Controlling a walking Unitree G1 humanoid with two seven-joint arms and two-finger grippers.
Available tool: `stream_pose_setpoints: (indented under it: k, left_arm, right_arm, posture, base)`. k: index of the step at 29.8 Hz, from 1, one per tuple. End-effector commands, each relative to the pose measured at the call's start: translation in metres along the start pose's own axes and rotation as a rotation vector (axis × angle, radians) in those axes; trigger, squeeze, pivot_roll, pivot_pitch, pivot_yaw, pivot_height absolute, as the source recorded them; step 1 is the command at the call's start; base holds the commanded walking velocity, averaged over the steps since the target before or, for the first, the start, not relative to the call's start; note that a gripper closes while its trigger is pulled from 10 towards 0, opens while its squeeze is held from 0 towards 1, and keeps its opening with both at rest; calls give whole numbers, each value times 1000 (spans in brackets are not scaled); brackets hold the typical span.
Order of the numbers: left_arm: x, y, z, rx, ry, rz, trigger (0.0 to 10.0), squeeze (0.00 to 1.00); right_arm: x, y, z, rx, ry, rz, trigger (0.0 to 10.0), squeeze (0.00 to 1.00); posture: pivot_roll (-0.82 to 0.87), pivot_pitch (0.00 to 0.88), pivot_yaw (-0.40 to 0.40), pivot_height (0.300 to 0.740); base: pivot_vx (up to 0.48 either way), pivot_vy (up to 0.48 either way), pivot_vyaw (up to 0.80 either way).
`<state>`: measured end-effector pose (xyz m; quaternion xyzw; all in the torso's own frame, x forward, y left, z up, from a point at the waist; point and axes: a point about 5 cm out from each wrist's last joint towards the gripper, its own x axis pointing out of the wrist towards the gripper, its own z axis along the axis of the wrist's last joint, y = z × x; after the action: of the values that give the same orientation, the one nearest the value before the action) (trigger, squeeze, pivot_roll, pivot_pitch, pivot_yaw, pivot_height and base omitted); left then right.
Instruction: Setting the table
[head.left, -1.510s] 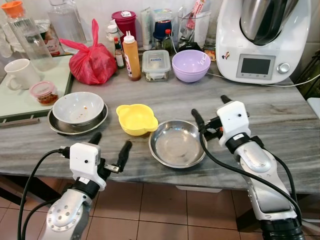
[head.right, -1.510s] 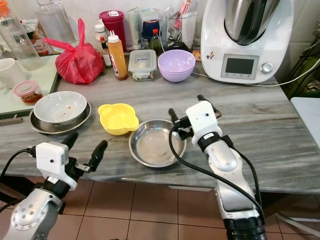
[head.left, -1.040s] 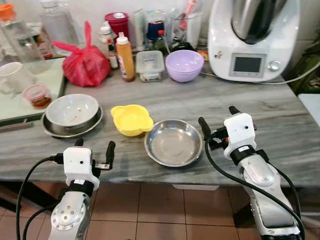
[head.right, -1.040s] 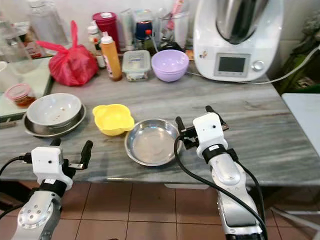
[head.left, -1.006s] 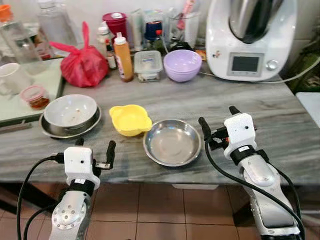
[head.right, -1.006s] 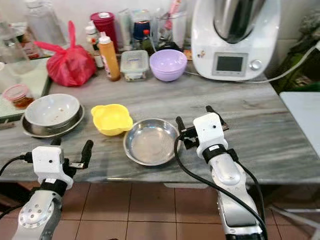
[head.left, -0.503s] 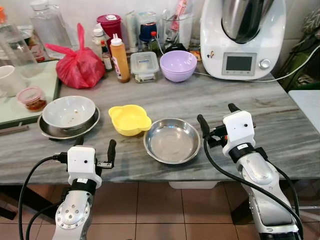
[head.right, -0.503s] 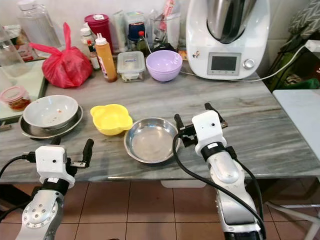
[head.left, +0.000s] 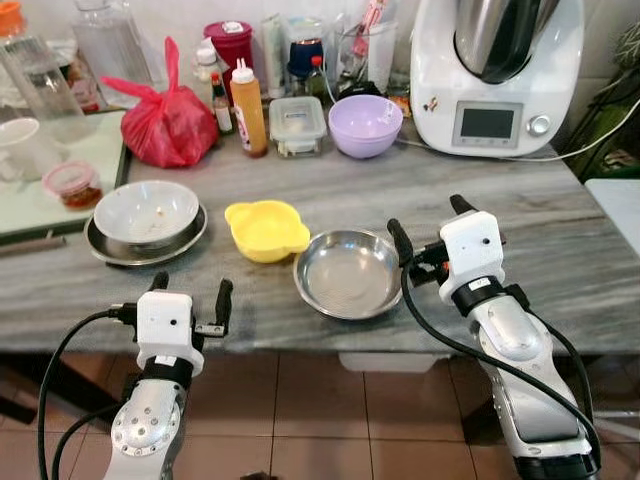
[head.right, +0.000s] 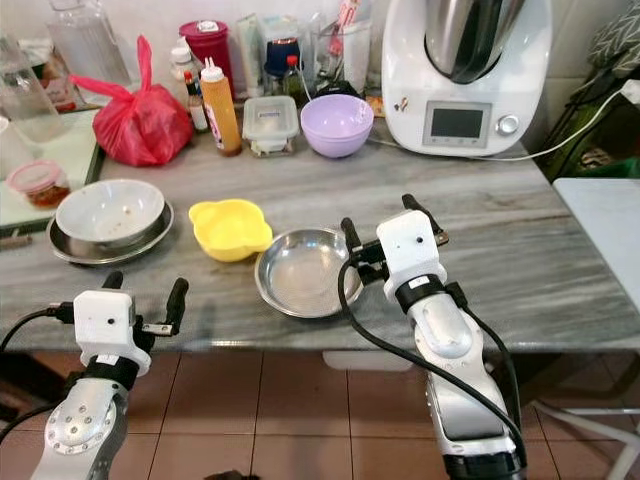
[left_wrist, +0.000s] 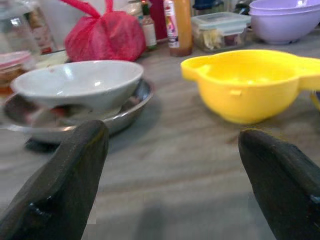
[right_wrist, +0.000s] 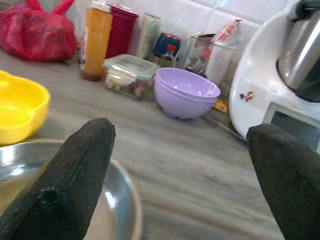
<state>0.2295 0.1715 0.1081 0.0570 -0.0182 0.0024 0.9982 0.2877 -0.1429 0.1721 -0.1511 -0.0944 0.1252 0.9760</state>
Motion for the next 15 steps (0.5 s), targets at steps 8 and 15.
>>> stream_pose_setpoints:
  k: [8,15]
  left_arm:
    - [0,4,-1,30,11,-10,10000,0]
    - [0,0,0,26,20,-48,10000,0]
  right_arm:
    - [1,-1,-4,13,16,-30,10000,0]
    - [1,-1,-5,22,26,-46,10000,0]
  posture:
    - [-91,52,55,740]
    - [-90,52,63,740]
  base:
    - [-292,0,0]
    - [-300,0,0]
